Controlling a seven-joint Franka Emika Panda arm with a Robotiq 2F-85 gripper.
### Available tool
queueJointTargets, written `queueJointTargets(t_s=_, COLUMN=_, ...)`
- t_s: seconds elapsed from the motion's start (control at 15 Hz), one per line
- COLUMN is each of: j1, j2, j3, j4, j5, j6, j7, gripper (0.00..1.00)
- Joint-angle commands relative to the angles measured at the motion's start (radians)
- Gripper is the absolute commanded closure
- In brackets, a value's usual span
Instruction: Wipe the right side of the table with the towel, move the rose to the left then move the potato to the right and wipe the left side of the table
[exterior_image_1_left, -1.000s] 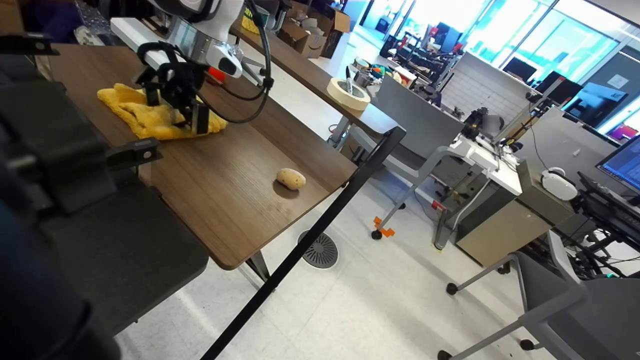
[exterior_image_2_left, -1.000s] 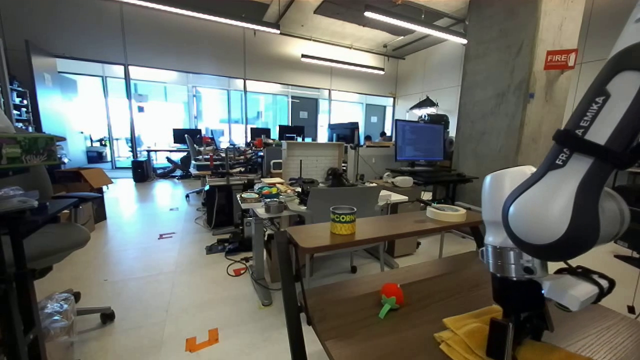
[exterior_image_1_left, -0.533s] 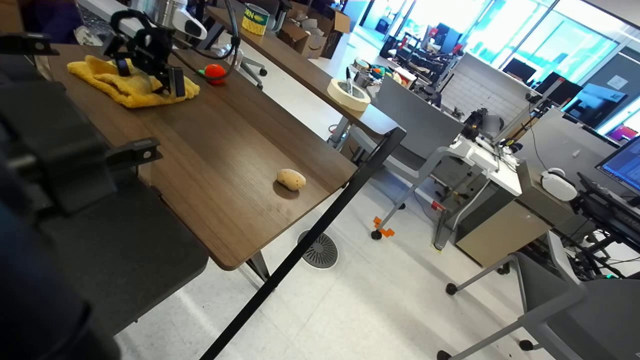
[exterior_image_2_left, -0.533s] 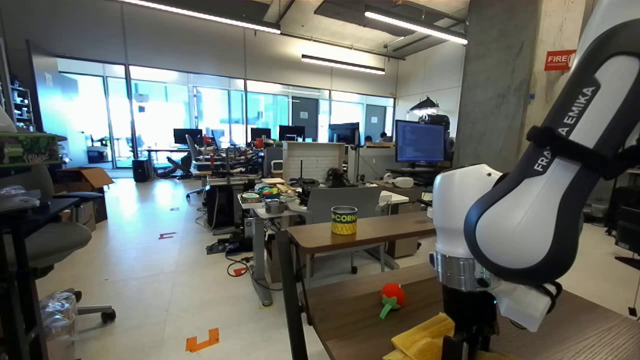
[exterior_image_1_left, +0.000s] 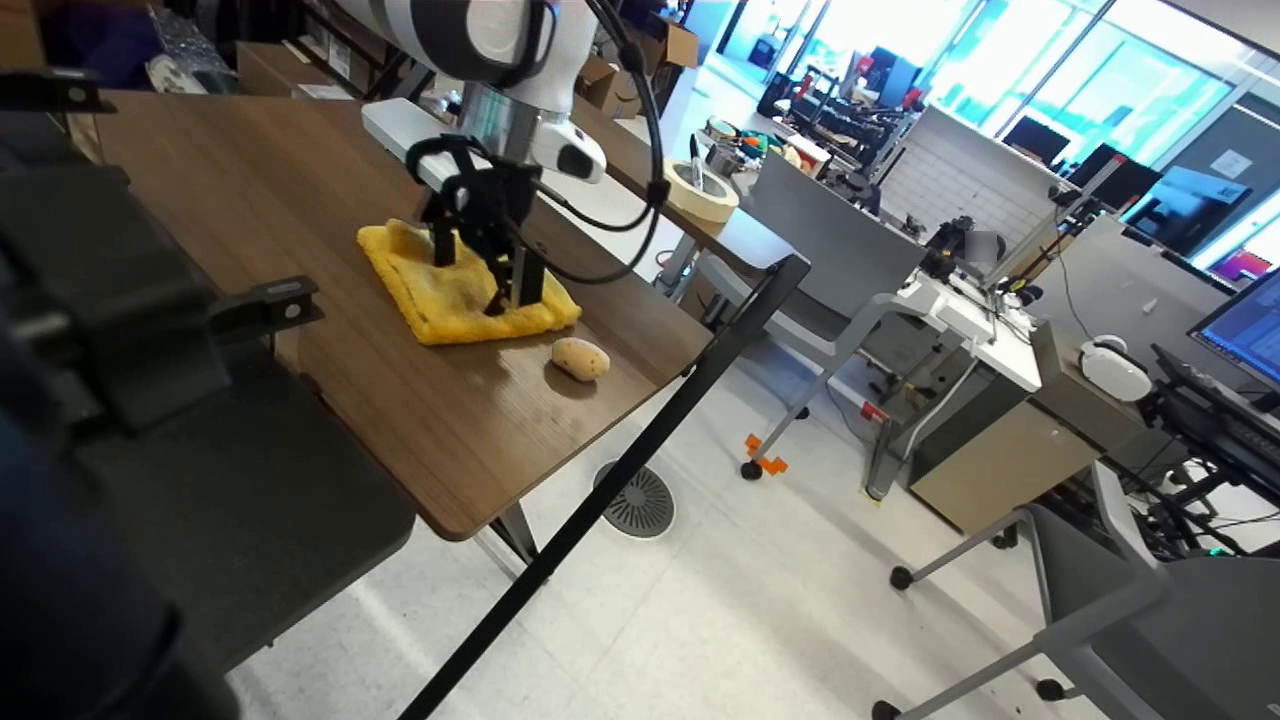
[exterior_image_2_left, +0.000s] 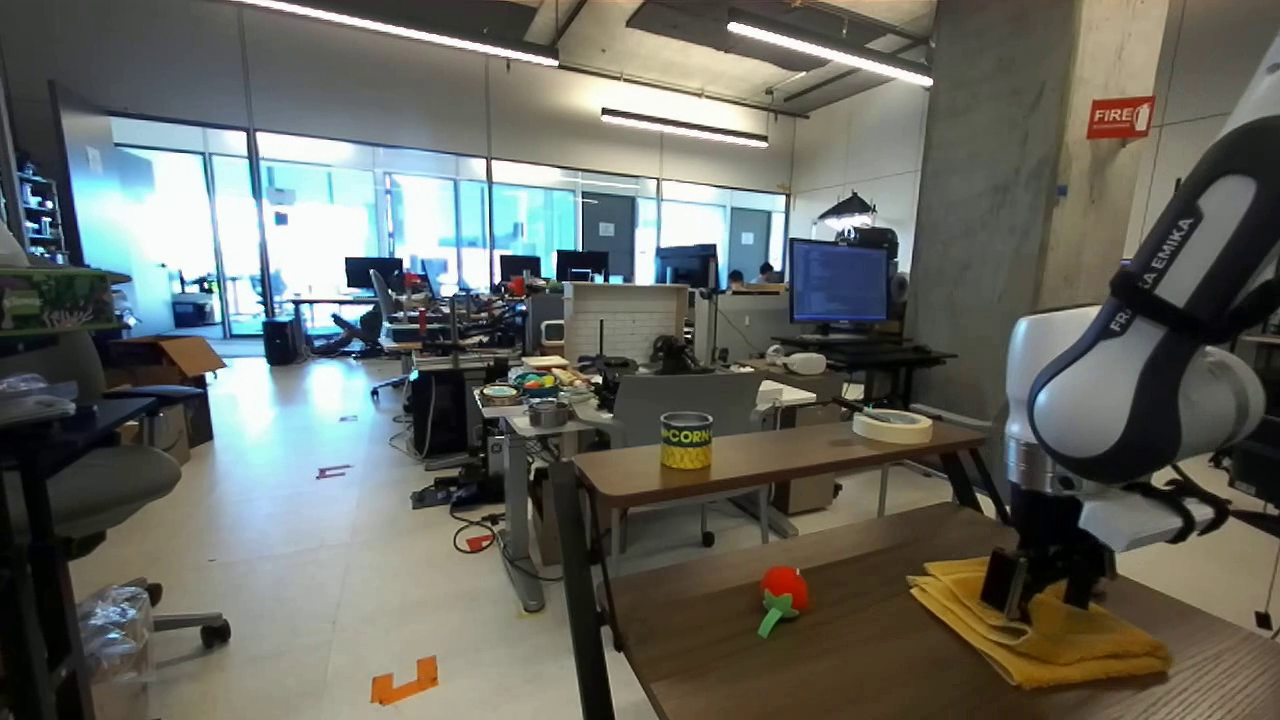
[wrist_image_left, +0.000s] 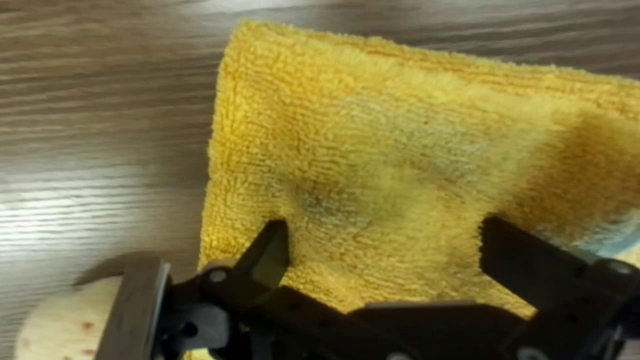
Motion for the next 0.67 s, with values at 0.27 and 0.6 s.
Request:
queueJointTargets(t_s=0.27, j1=-0.06, j2=0.044, j3=0.199, j4=0.005, j5=0.047, j6=0.015, j7=-0.106, gripper=0.0)
queueJointTargets(t_s=0.6, j1=0.05, j2=0.06, j3=0.322, j4=-0.013, j5=0.02, j6=0.007, j7=-0.155, gripper=0.0)
